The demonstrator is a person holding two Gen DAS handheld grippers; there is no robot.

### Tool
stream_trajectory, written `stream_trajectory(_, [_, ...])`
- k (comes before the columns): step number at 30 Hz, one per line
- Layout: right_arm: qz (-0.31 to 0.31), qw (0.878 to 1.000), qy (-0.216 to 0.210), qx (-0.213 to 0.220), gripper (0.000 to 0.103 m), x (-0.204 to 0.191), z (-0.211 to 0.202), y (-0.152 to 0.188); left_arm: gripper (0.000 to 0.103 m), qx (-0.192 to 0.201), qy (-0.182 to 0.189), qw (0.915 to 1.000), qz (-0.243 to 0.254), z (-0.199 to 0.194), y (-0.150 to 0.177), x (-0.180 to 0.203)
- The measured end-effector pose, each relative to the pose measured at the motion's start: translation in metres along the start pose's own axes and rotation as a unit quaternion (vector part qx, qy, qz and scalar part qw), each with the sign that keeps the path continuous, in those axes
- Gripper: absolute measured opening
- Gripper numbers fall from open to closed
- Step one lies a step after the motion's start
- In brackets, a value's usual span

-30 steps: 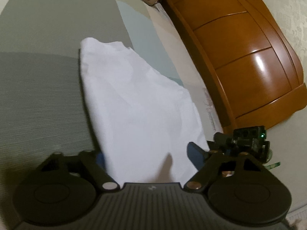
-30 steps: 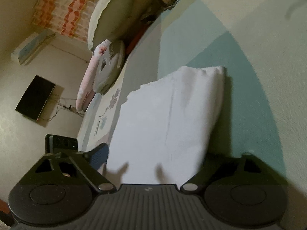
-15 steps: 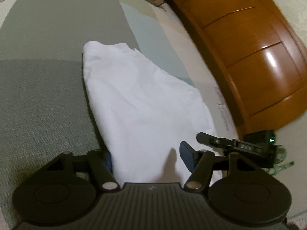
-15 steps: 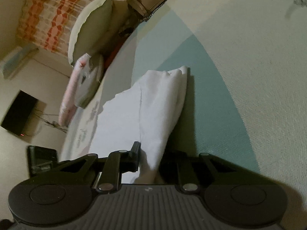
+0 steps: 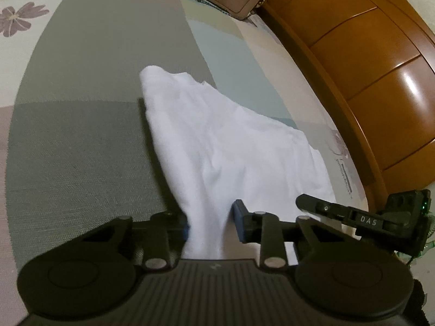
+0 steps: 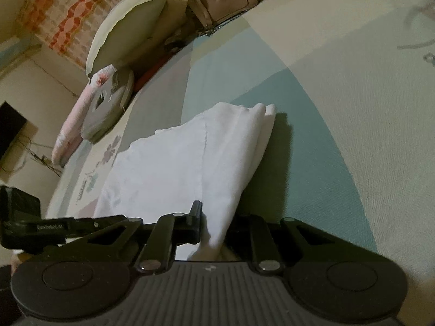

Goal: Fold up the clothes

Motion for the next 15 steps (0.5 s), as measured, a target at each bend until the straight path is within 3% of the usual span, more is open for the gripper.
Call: stream_trajectory(15, [-0.051, 0.998, 0.012, 0.026, 0.017, -0.027, -0.025, 0.001, 0.018, 0.02, 0.023, 0.9992, 0.027, -0.018, -0.005, 0.035])
Point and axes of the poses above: each gripper's, at about its wrist camera, not at the fingertips, and z roughly the way its jaws point, x to its right, y to its underside, the point moved 6 cm from there along z, roughly the way its jaws point, and after that the axes turned 4 degrees about -x, right-handed, at the moved point
